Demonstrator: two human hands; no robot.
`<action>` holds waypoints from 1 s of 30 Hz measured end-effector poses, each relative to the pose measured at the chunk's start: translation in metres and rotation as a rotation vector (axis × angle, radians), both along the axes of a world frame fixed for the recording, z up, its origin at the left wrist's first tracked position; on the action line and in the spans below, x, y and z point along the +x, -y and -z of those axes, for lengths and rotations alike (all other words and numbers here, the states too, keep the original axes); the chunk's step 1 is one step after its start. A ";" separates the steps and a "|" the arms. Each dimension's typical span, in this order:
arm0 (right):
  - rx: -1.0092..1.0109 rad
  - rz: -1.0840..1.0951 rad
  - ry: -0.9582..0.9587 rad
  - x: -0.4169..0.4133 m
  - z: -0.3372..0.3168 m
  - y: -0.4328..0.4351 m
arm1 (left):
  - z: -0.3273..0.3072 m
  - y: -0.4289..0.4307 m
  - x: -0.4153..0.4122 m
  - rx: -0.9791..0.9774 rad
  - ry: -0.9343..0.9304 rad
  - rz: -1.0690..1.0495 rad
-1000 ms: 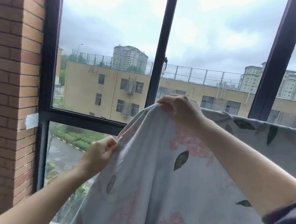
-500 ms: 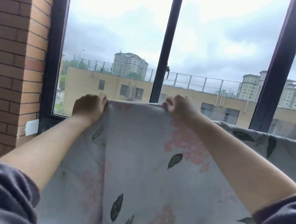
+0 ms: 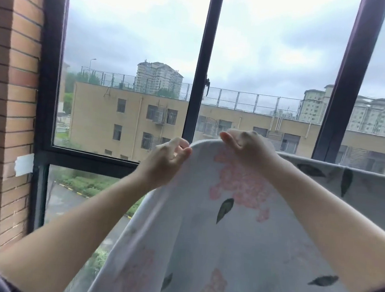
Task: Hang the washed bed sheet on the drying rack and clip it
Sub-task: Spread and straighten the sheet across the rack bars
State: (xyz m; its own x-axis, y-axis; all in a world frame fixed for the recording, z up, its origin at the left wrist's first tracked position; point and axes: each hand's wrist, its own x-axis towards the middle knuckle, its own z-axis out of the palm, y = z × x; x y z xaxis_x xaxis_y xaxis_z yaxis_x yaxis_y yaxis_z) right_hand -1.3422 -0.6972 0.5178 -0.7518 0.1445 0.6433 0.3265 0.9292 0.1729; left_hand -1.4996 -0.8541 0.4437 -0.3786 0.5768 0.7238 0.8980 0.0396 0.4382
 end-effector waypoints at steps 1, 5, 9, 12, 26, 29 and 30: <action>-0.009 0.003 0.005 0.006 0.002 -0.004 | -0.003 -0.003 0.006 0.030 -0.054 -0.003; -0.048 0.037 0.023 0.048 0.003 -0.028 | -0.017 -0.034 0.031 0.055 -0.249 -0.029; -0.035 0.218 -0.009 0.088 0.004 -0.061 | -0.037 -0.063 0.058 0.031 -0.444 -0.141; 0.031 0.332 -0.080 0.102 0.009 -0.082 | -0.046 -0.079 0.071 -0.010 -0.504 -0.270; 0.033 0.017 -0.336 0.153 0.091 -0.076 | 0.038 -0.115 0.159 0.102 -0.544 -0.314; -0.320 -0.114 -0.398 0.194 0.144 -0.071 | 0.098 -0.104 0.194 0.076 -0.398 -0.180; -0.452 -0.120 -0.388 0.208 0.163 -0.071 | 0.119 -0.102 0.209 0.045 -0.320 -0.143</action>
